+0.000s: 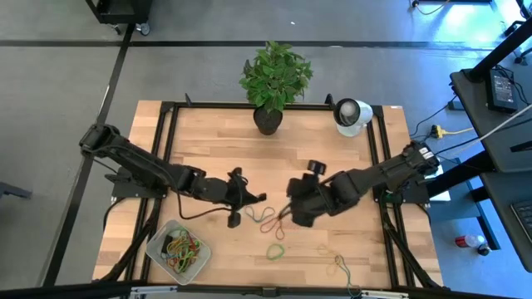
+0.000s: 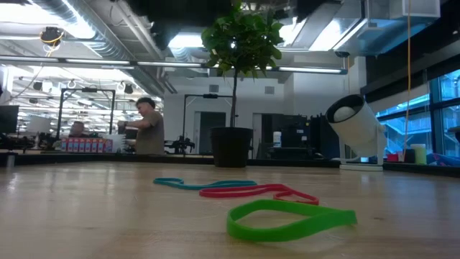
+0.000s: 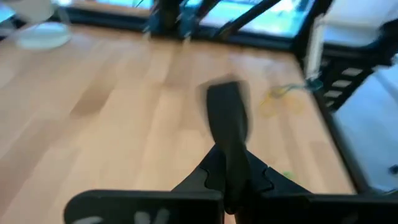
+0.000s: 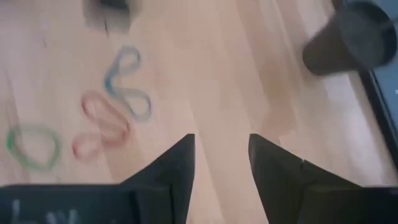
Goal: Pick and place rubber bands into bin
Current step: Put the black rubber band into the gray bin
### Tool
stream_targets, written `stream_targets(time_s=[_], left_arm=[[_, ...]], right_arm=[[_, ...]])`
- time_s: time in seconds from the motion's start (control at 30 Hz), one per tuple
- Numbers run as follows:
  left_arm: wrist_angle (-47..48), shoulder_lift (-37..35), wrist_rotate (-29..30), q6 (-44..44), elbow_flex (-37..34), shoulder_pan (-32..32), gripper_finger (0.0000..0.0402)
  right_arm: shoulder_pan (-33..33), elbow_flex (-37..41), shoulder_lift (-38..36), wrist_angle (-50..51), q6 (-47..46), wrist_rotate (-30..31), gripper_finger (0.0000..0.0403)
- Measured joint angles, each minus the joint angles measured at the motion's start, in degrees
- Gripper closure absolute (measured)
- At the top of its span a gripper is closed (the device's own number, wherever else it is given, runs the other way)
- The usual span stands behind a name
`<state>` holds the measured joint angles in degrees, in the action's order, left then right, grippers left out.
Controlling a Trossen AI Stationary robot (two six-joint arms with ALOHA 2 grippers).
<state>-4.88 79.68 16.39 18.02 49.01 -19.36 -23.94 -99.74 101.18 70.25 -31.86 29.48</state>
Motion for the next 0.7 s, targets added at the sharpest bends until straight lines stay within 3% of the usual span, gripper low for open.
stream_targets(time_s=[0.17,0.3,0.43,0.7], left_arm=[[15.7,-6.0,2.5,4.4,1.5,-1.3,0.0400],[32.8,-7.6,5.3,10.0,7.2,-5.3,0.0400],[43.9,-7.2,7.1,14.7,13.1,-9.4,0.0400],[57.4,-7.1,4.3,29.9,19.0,-16.2,0.0400]], right_arm=[[-4.7,0.1,-1.3,11.2,-5.5,1.8,0.0271],[-8.5,6.3,-5.7,9.7,-8.5,3.7,0.0325],[-10.7,22.5,-16.2,-5.8,-10.2,1.6,0.0391],[-10.7,59.3,-42.6,-47.6,-10.2,-5.2,0.0394]])
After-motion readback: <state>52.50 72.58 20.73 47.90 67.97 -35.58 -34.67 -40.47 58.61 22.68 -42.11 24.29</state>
